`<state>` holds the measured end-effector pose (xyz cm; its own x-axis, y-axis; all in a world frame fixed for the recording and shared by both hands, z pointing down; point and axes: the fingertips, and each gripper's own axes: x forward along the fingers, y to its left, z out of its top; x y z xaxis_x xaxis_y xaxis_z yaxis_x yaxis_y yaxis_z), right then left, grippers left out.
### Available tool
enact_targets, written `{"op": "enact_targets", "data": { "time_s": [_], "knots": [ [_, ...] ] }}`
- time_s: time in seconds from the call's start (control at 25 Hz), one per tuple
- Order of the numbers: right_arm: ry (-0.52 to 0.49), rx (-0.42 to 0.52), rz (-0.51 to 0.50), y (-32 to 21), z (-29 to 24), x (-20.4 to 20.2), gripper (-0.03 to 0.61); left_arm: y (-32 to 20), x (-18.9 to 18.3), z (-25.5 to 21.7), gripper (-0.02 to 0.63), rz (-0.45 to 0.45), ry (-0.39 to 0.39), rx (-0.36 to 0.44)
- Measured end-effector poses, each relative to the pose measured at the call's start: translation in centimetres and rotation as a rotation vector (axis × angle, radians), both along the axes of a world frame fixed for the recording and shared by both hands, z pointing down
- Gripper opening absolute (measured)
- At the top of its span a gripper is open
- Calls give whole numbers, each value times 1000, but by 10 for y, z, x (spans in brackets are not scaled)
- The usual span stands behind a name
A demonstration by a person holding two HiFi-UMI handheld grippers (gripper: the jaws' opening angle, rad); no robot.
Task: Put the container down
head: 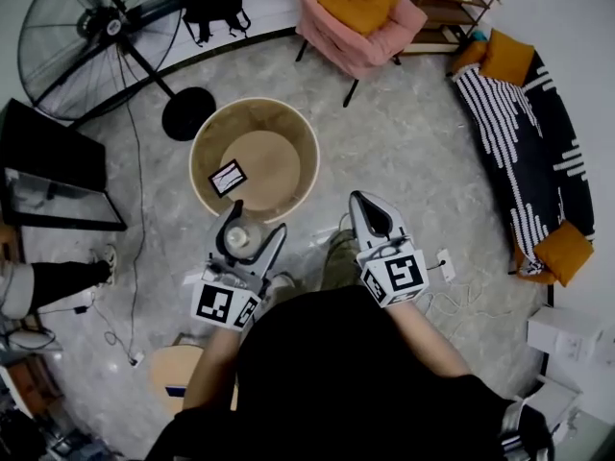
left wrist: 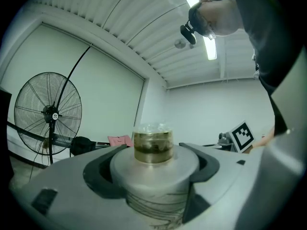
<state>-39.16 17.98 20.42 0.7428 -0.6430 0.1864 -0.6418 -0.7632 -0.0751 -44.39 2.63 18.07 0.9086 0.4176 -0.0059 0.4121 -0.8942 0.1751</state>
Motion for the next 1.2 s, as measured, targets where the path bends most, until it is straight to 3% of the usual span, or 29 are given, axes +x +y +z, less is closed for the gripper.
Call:
{"op": "enact_targets", "data": {
  "time_s": [0.2,0.4,0.56,0.76,0.96,1.2],
  "knots": [
    [-13,14,-71,24,1,73,21,21,66,-3,352,-68,-10,2],
    [56,-37,-141,48,-2,142,21,45,125,-2,353,-129,-23,-19],
    [11,5,-183,74,-5,192,21,79,169,-10,351,-135,-25,-14],
    [-33,71,-157,110,-5,251,21,108,216,-11,353,-146,-20,-32],
    [5,36,-154,146,-6,287,21,132,252,-11,352,-159,-14,-21],
    [-6,9,-115,178,1,297,21,157,283,-6,353,-94,-28,-11]
  ]
}}
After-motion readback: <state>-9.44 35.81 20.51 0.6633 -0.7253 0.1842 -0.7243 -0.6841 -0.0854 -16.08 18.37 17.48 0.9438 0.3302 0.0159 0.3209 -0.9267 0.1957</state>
